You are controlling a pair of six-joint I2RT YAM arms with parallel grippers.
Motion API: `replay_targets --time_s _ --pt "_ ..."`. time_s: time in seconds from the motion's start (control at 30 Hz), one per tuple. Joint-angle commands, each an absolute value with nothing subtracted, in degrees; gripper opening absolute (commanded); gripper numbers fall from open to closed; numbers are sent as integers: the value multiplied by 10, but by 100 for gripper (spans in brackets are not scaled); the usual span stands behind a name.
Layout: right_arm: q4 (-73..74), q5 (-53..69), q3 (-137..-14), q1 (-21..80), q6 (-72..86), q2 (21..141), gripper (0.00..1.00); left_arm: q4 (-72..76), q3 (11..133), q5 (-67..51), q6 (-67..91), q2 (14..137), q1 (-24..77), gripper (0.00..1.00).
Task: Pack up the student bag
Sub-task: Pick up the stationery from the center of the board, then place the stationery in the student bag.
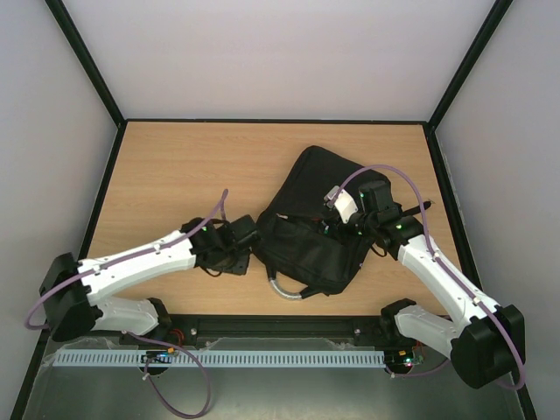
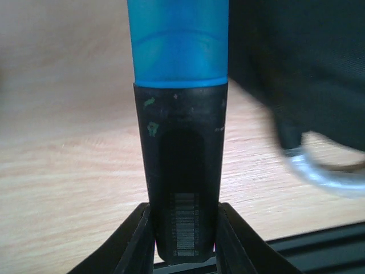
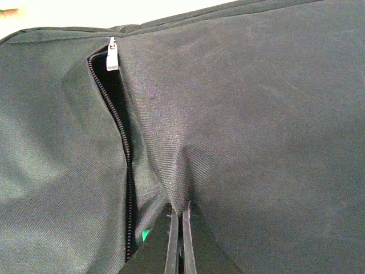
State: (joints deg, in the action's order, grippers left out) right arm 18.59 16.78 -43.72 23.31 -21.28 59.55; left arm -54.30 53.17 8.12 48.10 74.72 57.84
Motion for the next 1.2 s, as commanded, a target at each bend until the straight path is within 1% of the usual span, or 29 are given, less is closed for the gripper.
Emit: replay_targets --time_s 0.0,0.2,0.47,0.6,0.83,1.17 --pt "192 203 -439 234 -216 581 1 -591 606 74 410 735 585 18" --pt "192 206 -438 234 -215 578 1 -581 689 49 323 809 619 17" --pt "190 210 -437 234 -214 570 1 -520 759 0 250 906 621 16" --pt "187 208 -435 234 -214 564 1 -507 789 -6 216 964 615 13" --pt "186 221 -432 232 -217 553 1 -482 836 -13 198 1033 583 11" --pt "189 231 -430 231 -222 554 1 -447 890 15 209 1082 557 11"
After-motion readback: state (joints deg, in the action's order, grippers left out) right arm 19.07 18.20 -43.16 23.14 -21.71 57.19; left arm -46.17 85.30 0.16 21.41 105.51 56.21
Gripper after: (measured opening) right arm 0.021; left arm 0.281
